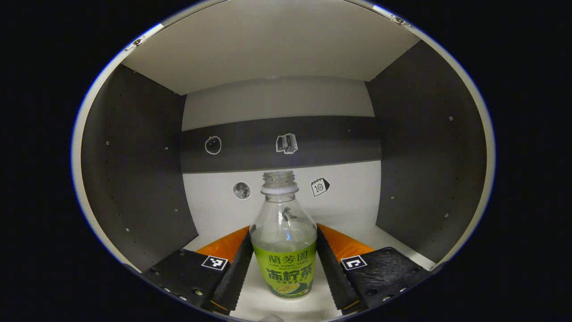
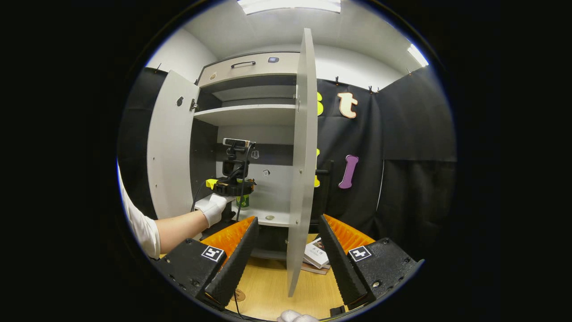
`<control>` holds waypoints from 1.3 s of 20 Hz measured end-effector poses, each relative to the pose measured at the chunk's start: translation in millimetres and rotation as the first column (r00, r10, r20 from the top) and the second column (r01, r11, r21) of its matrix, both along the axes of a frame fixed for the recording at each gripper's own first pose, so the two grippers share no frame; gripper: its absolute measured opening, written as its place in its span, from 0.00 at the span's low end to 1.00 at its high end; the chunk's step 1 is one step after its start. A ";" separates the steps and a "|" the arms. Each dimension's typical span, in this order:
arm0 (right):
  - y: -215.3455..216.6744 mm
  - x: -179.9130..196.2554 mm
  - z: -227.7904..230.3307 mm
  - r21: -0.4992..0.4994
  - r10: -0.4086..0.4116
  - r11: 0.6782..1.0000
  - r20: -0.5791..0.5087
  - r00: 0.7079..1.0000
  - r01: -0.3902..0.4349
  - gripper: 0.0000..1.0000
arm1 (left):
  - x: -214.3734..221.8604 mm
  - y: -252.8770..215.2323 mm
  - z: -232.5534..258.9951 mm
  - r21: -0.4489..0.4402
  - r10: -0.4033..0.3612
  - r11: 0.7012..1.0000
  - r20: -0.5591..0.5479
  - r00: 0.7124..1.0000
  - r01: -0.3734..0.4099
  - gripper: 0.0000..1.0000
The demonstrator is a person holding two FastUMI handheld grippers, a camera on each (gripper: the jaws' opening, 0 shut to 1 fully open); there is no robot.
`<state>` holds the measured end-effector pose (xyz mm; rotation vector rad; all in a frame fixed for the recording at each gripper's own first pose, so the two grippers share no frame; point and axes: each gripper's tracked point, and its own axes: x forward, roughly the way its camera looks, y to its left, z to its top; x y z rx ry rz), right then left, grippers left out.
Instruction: Grasp the bottle in the cabinet with the left hand and place it on the coaster, then close the right door with the right hand and the left door with the left hand.
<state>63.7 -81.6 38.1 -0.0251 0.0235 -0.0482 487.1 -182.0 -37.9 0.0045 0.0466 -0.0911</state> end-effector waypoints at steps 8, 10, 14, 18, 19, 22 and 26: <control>5.6 -10.0 -0.5 0.017 0.001 1.000 0.029 1.000 -0.001 0.83 | -85.5 2.8 43.3 0.017 -0.092 0.996 0.089 0.992 0.091 0.72; 7.5 -14.9 -3.8 0.020 0.000 1.000 0.026 1.000 0.000 0.83 | -116.2 5.6 47.4 0.019 -0.116 0.993 0.114 0.987 0.114 0.73; 5.8 -25.4 -13.5 0.028 -0.010 1.000 0.007 1.000 0.010 0.83 | -184.4 -1.6 32.7 -0.028 -0.186 0.981 0.112 0.976 0.190 0.72; 5.6 -36.9 -29.6 0.061 -0.016 0.998 -0.025 1.000 0.017 0.83 | -242.7 -1.4 1.9 -0.037 -0.234 0.970 0.112 0.966 0.240 0.73; 4.5 -39.3 -33.4 0.060 -0.021 0.998 -0.033 0.999 0.023 0.83 | -253.7 -0.8 -11.2 -0.043 -0.242 0.968 0.104 0.965 0.248 0.73; 0.2 -44.7 -43.5 0.052 -0.030 0.998 -0.057 0.998 0.033 0.83 | -280.0 1.3 -59.0 -0.063 -0.260 0.963 0.040 0.965 0.262 0.73; -8.9 -50.3 -47.1 0.043 -0.044 0.998 -0.072 0.996 0.048 0.83 | -303.2 3.0 -119.4 -0.058 -0.273 0.961 -0.023 0.962 0.271 0.76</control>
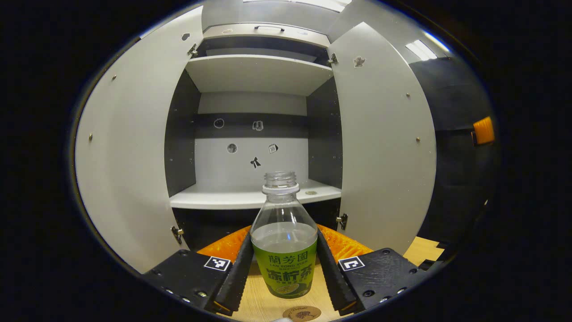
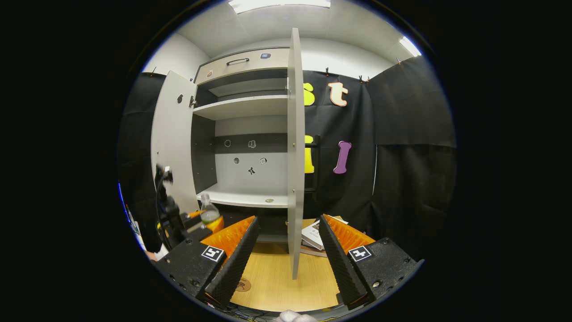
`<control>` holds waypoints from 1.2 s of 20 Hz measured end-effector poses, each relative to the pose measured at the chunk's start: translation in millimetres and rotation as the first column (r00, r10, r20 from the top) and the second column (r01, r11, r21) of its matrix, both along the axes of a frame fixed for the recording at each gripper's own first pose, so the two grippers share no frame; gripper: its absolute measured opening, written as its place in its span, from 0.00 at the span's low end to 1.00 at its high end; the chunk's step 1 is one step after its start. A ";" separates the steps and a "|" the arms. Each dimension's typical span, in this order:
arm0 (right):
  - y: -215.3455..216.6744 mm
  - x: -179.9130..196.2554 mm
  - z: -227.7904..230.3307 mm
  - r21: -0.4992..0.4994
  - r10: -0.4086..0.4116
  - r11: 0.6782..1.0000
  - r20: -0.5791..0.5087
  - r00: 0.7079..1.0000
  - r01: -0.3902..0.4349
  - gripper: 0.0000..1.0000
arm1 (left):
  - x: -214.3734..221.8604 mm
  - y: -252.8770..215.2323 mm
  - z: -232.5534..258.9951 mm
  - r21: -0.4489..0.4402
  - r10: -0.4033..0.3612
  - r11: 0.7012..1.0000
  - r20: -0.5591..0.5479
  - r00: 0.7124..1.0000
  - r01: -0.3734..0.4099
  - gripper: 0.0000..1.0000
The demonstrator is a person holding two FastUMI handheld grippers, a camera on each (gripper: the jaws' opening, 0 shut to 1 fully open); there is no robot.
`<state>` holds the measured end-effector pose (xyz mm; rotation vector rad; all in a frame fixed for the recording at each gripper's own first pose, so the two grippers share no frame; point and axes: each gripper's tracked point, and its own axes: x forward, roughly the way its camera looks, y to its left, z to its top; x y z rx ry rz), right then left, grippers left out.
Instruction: Grasp the bottle in the cabinet with the left hand and place it on the coaster, then close the right door with the right hand and the left door with the left hand.
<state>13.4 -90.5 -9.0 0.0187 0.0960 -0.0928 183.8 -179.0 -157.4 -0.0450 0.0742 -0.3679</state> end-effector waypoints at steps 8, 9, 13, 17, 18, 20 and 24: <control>-13.9 1.4 -6.0 -0.005 0.007 1.000 -0.069 0.998 -0.007 0.83 | -42.6 -30.7 -110.7 0.028 -0.100 0.995 -0.012 0.995 0.100 0.72; -17.7 2.3 -7.9 -0.010 0.004 1.000 -0.081 0.997 -0.005 0.83 | -46.5 -34.0 -120.3 0.027 -0.108 0.994 -0.012 0.994 0.108 0.73; -20.5 6.6 -15.8 -0.030 0.012 0.999 -0.119 0.993 -0.016 0.83 | -54.6 -35.9 -151.3 0.022 -0.106 0.994 -0.027 0.994 0.107 0.73; -16.3 10.5 -24.6 -0.048 0.032 0.998 -0.152 0.988 -0.040 0.83 | -54.5 -33.4 -167.0 0.001 -0.097 0.995 -0.041 0.994 0.097 0.73; -15.2 11.5 -26.6 -0.051 0.036 0.998 -0.157 0.987 -0.044 0.83 | -54.4 -32.9 -168.5 0.000 -0.098 0.995 -0.037 0.995 0.098 0.72; -11.9 13.9 -29.2 -0.048 0.047 0.997 -0.164 0.985 -0.056 0.83 | -54.7 -34.5 -168.3 -0.017 -0.107 0.994 -0.025 0.994 0.107 0.73; -4.8 15.3 -29.8 -0.058 0.064 0.996 -0.172 0.983 -0.075 0.84 | -61.5 -40.2 -174.9 0.009 -0.139 0.990 -0.030 0.990 0.139 0.79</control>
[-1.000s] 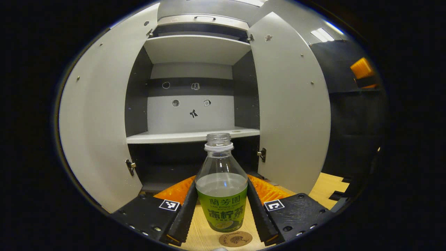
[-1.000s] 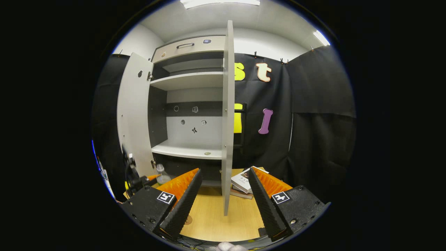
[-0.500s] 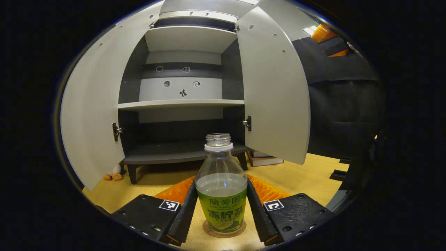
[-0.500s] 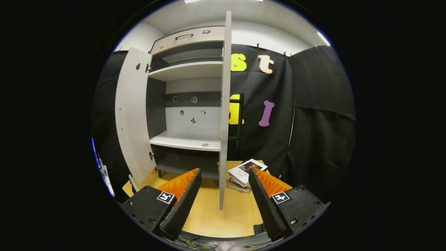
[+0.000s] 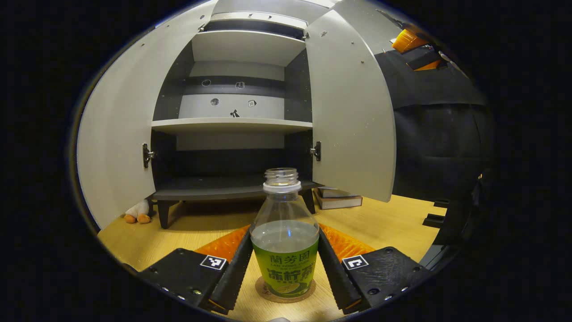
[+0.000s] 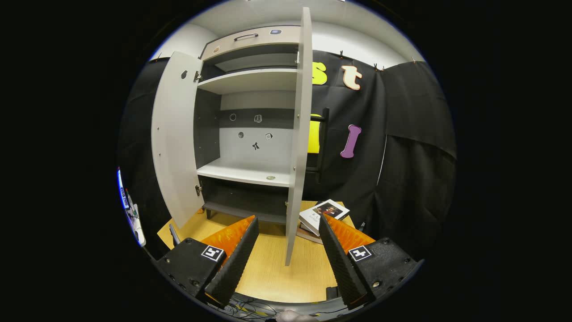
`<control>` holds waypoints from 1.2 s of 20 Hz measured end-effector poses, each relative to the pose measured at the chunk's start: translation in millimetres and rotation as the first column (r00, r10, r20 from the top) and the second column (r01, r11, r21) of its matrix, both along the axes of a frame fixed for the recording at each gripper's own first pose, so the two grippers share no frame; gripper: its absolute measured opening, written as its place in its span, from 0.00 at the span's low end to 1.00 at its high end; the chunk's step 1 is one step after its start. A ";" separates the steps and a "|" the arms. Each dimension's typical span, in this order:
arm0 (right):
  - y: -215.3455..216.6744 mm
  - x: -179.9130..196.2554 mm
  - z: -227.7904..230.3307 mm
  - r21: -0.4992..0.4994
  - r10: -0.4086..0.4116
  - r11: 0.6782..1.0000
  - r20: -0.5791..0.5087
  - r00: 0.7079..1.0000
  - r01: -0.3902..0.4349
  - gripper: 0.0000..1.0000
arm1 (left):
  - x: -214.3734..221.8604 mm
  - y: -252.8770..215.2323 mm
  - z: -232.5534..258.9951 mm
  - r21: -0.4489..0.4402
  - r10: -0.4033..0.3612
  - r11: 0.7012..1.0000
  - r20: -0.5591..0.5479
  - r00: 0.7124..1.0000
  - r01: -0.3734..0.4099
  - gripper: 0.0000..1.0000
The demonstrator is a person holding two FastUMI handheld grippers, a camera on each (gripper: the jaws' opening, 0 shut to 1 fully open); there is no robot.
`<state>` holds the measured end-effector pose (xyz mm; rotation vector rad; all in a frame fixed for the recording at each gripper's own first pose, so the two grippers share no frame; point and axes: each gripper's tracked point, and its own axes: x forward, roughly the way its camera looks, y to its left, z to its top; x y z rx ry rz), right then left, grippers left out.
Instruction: Grasp the bottle in the cabinet with the left hand and place it on the coaster, then close the right door with the right hand and the left door with the left hand.
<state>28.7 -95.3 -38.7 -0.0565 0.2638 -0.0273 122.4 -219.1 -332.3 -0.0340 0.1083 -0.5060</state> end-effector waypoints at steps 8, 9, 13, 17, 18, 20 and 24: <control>3.8 -2.3 -0.4 0.010 -0.004 1.000 0.008 1.000 0.004 0.84 | 9.5 8.5 27.1 0.047 0.041 0.998 0.043 0.998 -0.043 0.96; 4.2 -2.1 1.2 0.013 -0.004 1.000 0.014 1.000 0.004 0.84 | 11.1 8.3 40.7 0.031 0.038 0.999 0.064 0.997 -0.041 0.96; 6.1 -4.2 2.5 0.027 -0.013 1.000 0.031 0.999 0.012 0.83 | 12.8 9.7 96.1 -0.001 0.037 0.999 0.100 0.994 -0.037 0.96; 14.1 -5.1 9.4 0.055 -0.010 0.998 0.066 0.998 0.006 0.84 | 15.3 21.1 165.7 -0.055 0.051 0.997 0.110 0.993 -0.045 0.96; 16.2 -5.0 11.3 0.051 -0.007 0.999 0.078 0.997 0.003 0.84 | 15.4 26.4 184.2 -0.072 0.057 0.996 0.107 0.993 -0.050 0.96; 21.2 -4.0 15.6 0.043 -0.002 0.999 0.102 0.995 -0.003 0.83 | 14.3 40.5 221.1 -0.093 0.082 0.993 0.107 0.991 -0.072 0.96; 34.0 -5.3 28.0 0.052 0.011 0.998 0.155 0.988 -0.020 0.83 | 10.9 96.6 282.2 -0.037 0.189 0.982 0.147 0.971 -0.185 0.96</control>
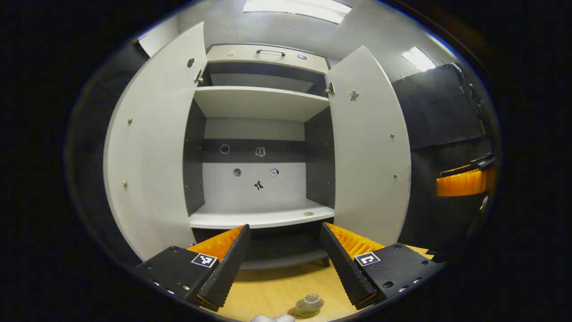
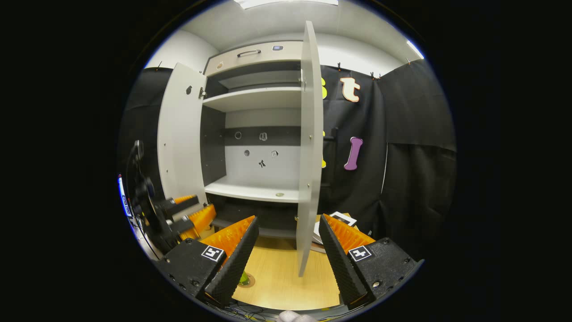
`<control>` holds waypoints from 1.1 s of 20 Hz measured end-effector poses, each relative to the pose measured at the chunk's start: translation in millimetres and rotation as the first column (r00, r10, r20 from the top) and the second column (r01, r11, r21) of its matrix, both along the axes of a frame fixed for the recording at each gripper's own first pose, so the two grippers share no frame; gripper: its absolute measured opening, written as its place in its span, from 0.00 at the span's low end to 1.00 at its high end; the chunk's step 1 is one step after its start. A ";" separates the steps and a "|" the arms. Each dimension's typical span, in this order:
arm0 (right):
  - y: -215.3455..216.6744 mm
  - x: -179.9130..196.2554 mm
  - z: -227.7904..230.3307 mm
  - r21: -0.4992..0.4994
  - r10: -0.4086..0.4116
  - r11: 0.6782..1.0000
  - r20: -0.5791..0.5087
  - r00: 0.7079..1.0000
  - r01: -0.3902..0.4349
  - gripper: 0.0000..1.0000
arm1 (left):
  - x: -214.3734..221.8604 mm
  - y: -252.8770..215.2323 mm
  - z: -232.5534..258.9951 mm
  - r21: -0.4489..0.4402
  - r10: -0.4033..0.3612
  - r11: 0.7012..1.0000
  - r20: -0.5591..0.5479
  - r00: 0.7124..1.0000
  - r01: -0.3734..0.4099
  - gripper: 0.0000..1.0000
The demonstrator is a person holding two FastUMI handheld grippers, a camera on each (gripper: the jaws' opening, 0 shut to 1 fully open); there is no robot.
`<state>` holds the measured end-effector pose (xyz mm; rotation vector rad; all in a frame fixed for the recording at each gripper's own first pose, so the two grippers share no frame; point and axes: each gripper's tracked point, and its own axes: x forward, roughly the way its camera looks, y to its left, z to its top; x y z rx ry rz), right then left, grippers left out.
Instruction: Grasp the bottle in the cabinet with the left hand and place it on the coaster, then close the right door with the right hand and the left door with the left hand.
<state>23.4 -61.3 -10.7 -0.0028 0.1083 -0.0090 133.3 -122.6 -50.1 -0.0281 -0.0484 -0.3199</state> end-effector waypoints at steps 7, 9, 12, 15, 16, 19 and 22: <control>-1.6 0.4 11.1 -0.024 -0.026 0.999 0.064 0.998 0.028 0.83 | -54.4 95.4 31.4 0.019 0.163 0.986 -0.033 0.986 -0.163 0.96; -5.6 1.3 9.1 -0.022 -0.039 0.999 0.064 0.997 0.041 0.83 | -76.7 126.7 18.1 0.027 0.229 0.973 -0.080 0.970 -0.227 0.96; -13.9 5.0 3.8 -0.023 -0.066 0.997 0.050 0.997 0.067 0.83 | -109.0 160.2 -1.5 0.028 0.296 0.955 -0.133 0.946 -0.295 0.96; -25.4 7.4 6.1 -0.018 -0.089 0.996 0.051 0.995 0.090 0.83 | -118.4 170.4 -8.9 0.050 0.341 0.940 -0.158 0.927 -0.337 0.96; -34.3 8.5 7.2 -0.017 -0.101 0.995 0.054 0.993 0.102 0.83 | -118.9 169.2 -8.2 0.038 0.339 0.941 -0.163 0.927 -0.338 0.97; -72.2 15.6 19.2 -0.012 -0.150 0.988 0.070 0.986 0.151 0.83 | -119.9 160.3 -7.5 0.016 0.332 0.942 -0.178 0.926 -0.335 0.96; -109.2 34.7 30.3 0.011 -0.164 0.986 0.072 0.984 0.164 0.83 | -118.9 152.8 -0.3 0.015 0.338 0.940 -0.167 0.926 -0.341 0.97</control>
